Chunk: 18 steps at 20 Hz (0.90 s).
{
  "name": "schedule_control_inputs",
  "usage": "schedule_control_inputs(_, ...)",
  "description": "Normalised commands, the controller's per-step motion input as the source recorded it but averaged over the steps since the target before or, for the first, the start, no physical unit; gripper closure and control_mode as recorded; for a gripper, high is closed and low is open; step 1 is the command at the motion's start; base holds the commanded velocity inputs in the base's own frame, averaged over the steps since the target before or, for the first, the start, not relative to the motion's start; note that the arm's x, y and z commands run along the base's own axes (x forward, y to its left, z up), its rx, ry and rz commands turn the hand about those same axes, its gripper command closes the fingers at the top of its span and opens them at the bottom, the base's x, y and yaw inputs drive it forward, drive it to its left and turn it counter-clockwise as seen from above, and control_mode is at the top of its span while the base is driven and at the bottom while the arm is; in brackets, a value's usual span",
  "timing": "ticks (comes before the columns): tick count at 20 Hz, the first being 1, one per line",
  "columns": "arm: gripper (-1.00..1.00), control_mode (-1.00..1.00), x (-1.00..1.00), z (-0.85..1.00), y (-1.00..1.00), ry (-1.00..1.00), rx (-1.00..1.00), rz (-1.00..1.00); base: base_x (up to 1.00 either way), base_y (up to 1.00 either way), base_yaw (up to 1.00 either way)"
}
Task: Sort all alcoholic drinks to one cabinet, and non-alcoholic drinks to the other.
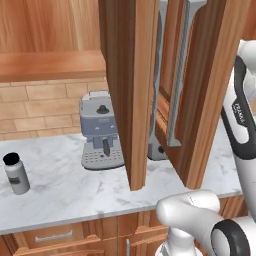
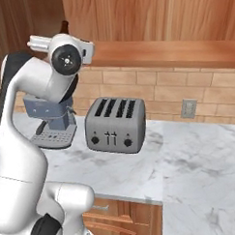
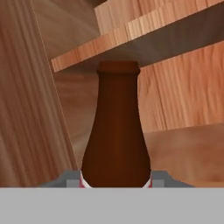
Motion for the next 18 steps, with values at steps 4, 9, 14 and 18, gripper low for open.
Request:
schedule_control_inputs(4,1.0,-1.0,0.36,0.06,0.12,0.0,-0.08,0.06,0.0,0.0,0.0)
schedule_control_inputs(9,1.0,-1.0,0.25,0.06,0.19,0.0,-0.12,0.04,0.0,0.0,0.0)
schedule_control_inputs(14,1.0,-1.0,0.47,0.01,0.24,0.0,-0.06,0.04,0.0,0.0,0.0)
schedule_control_inputs(18,1.0,-1.0,0.63,0.0,0.2,0.0,0.0,0.06,0.0,0.0,0.0)
